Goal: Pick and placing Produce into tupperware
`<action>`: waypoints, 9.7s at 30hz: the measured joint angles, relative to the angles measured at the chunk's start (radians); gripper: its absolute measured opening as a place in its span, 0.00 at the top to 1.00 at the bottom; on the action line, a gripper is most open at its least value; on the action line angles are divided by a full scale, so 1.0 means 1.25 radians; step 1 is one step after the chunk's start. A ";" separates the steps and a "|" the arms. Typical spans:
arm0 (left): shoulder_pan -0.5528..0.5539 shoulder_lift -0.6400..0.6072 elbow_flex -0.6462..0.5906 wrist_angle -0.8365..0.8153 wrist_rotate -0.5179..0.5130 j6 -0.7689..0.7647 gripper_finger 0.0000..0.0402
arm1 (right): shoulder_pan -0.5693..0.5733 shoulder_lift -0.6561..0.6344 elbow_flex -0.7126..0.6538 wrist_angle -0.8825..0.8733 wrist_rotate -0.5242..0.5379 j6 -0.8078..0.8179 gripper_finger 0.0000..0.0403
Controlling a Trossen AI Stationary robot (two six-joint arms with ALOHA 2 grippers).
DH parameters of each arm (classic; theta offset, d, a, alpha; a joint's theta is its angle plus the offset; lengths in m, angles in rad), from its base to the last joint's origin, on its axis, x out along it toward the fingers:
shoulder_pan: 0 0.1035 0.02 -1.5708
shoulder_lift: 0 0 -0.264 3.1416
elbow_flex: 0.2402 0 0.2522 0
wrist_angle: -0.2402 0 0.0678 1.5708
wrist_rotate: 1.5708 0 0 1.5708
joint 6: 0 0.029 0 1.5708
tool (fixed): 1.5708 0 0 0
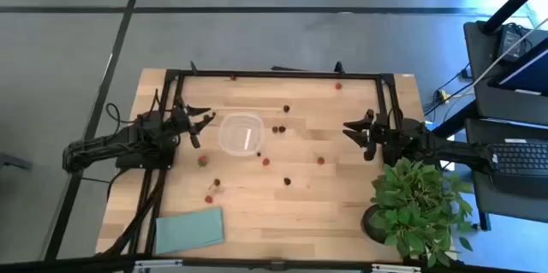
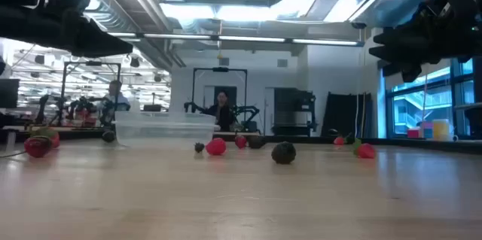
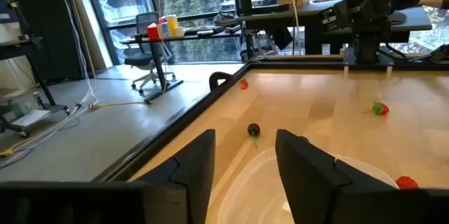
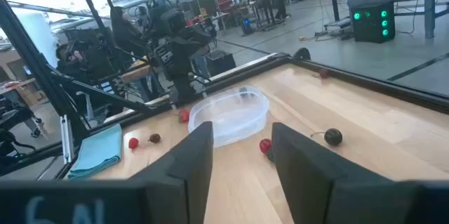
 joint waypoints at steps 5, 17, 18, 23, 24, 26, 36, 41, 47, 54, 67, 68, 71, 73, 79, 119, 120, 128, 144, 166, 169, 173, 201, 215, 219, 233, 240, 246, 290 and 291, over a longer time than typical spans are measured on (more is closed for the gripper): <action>0.000 0.000 0.000 0.000 0.000 0.000 0.64 | 0.000 0.000 0.000 0.000 0.000 0.000 0.63; 0.000 0.000 0.000 0.000 0.000 0.000 0.64 | 0.000 0.000 0.000 0.000 0.000 0.000 0.63; 0.000 0.000 0.000 0.000 0.000 0.000 0.64 | 0.000 0.000 0.000 0.000 0.000 0.000 0.63; 0.000 0.000 0.000 0.000 0.000 0.000 0.64 | 0.000 0.000 0.000 0.000 0.000 0.000 0.63; 0.000 0.000 0.000 0.000 0.000 0.000 0.64 | 0.000 0.000 0.000 0.000 0.000 0.000 0.63; 0.000 0.000 0.000 0.000 0.000 0.000 0.64 | 0.000 0.000 0.000 0.000 0.000 0.000 0.63; 0.000 0.000 0.000 0.000 0.000 0.000 0.64 | 0.000 0.000 0.000 0.000 0.000 0.000 0.63; 0.000 0.000 0.000 0.000 0.000 0.000 0.64 | 0.000 0.000 0.000 0.000 0.000 0.000 0.63; 0.000 0.000 0.000 0.000 0.000 0.000 0.64 | 0.000 0.000 0.000 0.000 0.000 0.000 0.63; 0.000 0.000 0.000 0.000 0.000 0.000 0.64 | 0.000 0.000 0.000 0.000 0.000 0.000 0.63; 0.000 0.000 0.000 0.000 0.000 0.000 0.64 | 0.000 0.000 0.000 0.000 0.000 0.000 0.63; 0.000 0.000 0.000 0.000 0.000 0.000 0.64 | 0.000 0.000 0.000 0.000 0.000 0.000 0.63; 0.000 0.000 0.000 0.000 0.000 0.000 0.64 | 0.000 0.000 0.000 0.000 0.000 0.000 0.63; 0.000 0.000 0.000 0.000 0.000 0.000 0.64 | 0.000 0.000 0.000 0.000 0.000 0.000 0.63; 0.000 0.000 0.000 0.000 0.000 0.000 0.64 | 0.000 0.000 0.000 0.000 0.000 0.000 0.63; 0.000 0.000 0.000 0.000 0.000 0.000 0.64 | 0.000 0.000 0.000 0.007 0.002 0.003 0.63; 0.000 0.000 0.000 0.001 0.000 -0.002 0.64 | 0.000 0.000 0.000 0.007 0.002 0.003 0.63; 0.000 0.000 0.000 0.008 0.003 0.026 0.64 | 0.000 0.000 0.000 0.007 0.002 0.003 0.63; 0.000 0.000 0.000 -0.009 0.003 0.039 0.31 | 0.000 0.000 0.000 0.013 0.002 0.000 0.63; 0.051 0.471 0.368 -0.415 -0.105 -0.311 0.31 | -0.006 0.000 0.000 0.081 0.139 -0.088 0.63; 0.097 0.568 0.463 -0.515 -0.080 -0.336 0.31 | -0.006 0.000 0.000 0.081 0.140 -0.088 0.63; 0.154 0.678 0.555 -0.620 -0.051 -0.378 0.32 | -0.006 0.000 0.000 0.081 0.140 -0.091 0.63; -0.051 1.068 0.692 -0.894 0.258 -0.431 0.32 | -0.006 0.000 0.000 0.082 0.140 -0.126 0.63; -0.226 1.098 0.607 -0.832 0.177 -0.738 0.32 | -0.006 0.000 0.000 0.086 0.139 -0.125 0.63; -0.242 1.099 0.538 -0.725 0.216 -0.755 0.32 | -0.006 0.000 0.000 0.097 0.139 -0.124 0.63; -0.249 1.096 0.414 -0.580 0.213 -0.792 0.32 | -0.006 0.000 0.000 0.101 0.139 -0.125 0.63; -0.248 1.097 0.414 -0.569 0.214 -0.781 0.32 | -0.006 0.000 0.000 0.100 0.139 -0.129 0.63; -0.248 1.097 0.414 -0.562 0.215 -0.781 0.37 | -0.006 0.000 0.000 0.101 0.139 -0.148 0.63; -0.191 1.100 0.643 -0.759 0.164 -0.607 0.68 | -0.006 0.000 0.000 0.105 0.139 -0.166 0.63; -0.182 1.100 0.657 -0.764 0.149 -0.595 0.68 | -0.006 0.000 0.000 0.105 0.139 -0.166 0.63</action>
